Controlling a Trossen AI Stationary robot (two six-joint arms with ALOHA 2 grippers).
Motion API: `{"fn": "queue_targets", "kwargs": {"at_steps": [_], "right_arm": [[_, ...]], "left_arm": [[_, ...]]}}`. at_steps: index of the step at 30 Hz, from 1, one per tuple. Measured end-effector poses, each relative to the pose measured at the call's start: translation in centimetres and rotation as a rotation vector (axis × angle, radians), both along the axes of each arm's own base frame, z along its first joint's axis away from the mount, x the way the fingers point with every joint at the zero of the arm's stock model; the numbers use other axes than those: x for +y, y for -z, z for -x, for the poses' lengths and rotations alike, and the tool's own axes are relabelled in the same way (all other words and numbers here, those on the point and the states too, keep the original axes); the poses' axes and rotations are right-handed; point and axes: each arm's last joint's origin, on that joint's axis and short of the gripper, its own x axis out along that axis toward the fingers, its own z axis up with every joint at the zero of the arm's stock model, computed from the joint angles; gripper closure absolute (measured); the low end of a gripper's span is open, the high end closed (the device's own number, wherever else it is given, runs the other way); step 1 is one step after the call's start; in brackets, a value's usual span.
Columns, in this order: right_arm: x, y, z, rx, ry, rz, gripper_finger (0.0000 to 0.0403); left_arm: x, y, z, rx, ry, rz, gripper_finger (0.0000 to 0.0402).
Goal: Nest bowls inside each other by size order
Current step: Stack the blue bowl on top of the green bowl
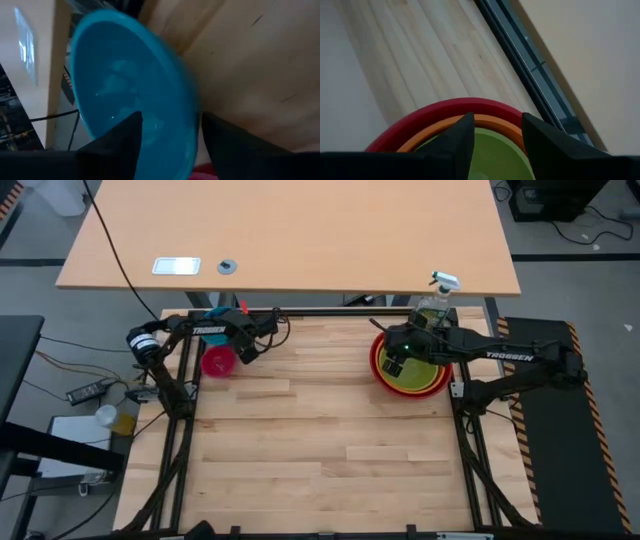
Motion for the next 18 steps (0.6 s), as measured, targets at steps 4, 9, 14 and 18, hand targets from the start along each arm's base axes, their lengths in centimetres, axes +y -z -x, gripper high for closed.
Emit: {"fn": "queue_targets", "kwargs": {"at_steps": [4, 9, 14, 18], "right_arm": [[0.5, 0.0, -0.1, 0.002, -0.011, 0.016, 0.0233], [0.7, 0.0, -0.2, 0.002, -0.017, 0.019, 0.0233], [0.7, 0.0, -0.2, 0.000, -0.015, 0.017, 0.0233], [0.8, -0.3, 0.2, -0.017, -0.009, 0.015, 0.0233]], "left_arm": [[0.8, 1.1, 0.3, 0.022, -0.010, 0.049, 0.0221], [1.3, 2.0, 0.5, 0.041, -0.021, 0.091, 0.0294], [0.9, 1.9, 0.1, 0.040, 0.033, 0.111, 0.0387], [0.6, 1.1, -1.1, 0.047, 0.113, 0.114, 0.0392]]}}
